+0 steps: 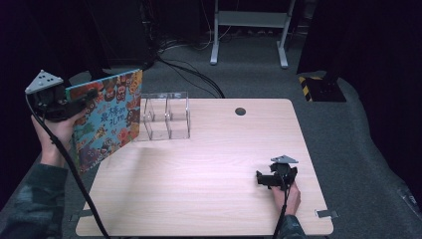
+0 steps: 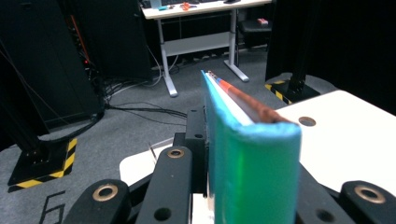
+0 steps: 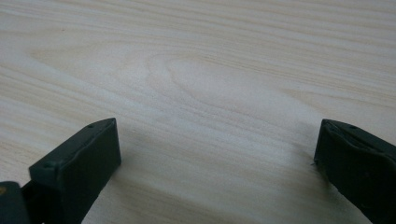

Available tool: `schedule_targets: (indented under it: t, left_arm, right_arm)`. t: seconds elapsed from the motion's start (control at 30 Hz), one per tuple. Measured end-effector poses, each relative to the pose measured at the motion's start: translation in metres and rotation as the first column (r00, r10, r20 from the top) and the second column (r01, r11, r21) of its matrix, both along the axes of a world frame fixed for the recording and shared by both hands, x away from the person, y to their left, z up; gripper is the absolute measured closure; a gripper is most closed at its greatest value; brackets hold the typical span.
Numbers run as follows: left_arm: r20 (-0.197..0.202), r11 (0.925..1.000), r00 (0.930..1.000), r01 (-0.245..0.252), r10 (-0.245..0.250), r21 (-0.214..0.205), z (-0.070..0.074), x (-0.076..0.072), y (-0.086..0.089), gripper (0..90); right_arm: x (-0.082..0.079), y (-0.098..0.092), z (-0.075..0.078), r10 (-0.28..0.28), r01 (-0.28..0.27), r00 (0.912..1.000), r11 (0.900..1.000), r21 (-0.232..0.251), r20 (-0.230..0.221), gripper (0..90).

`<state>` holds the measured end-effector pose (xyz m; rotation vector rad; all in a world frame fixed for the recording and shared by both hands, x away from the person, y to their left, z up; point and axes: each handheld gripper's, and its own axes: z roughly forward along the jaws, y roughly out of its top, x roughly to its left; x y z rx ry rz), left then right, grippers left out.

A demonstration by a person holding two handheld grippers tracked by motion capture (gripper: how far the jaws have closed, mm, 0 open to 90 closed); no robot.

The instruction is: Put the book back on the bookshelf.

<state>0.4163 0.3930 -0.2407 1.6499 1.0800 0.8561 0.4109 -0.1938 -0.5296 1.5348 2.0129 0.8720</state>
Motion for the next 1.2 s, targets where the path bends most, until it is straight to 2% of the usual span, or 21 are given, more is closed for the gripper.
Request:
schedule_targets:
  t: [0.3, 0.4, 0.6, 0.8, 1.2]
  left_arm:
    - [0.034, 0.9987, 0.9983, -0.046, 0.047, -0.023, -0.011, 0.011, -0.001, 80.5]
    - [0.051, 0.9972, 0.9967, -0.06, 0.062, -0.045, -0.017, 0.015, -0.001, 80.5]
    - [0.071, 0.9958, 0.9942, -0.076, 0.08, -0.051, -0.033, 0.023, -0.004, 80.5]
    - [0.084, 0.9923, 0.9923, -0.083, 0.091, -0.092, -0.046, 0.03, -0.003, 80.5]
    - [0.121, 0.9912, 0.9874, -0.091, 0.102, -0.096, -0.054, 0.039, -0.005, 80.4]
  right_arm:
    - [0.0, 0.0, 0.0, 0.0, 0.0, 1.0, 1.0, 0.001, 0.002, 0.0]
    - [0.0, 0.0, 0.0, -0.003, 0.003, 1.0, 1.0, -0.003, 0.001, 0.0]
    - [0.0, 0.0, 0.0, -0.001, 0.001, 1.0, 1.0, -0.005, -0.002, 0.0]
    - [0.0, 0.0, 0.0, 0.005, -0.005, 1.0, 1.0, -0.002, 0.005, 0.0]
    - [0.0, 0.0, 0.0, 0.012, -0.012, 0.9999, 0.9999, -0.007, 0.001, 0.2]
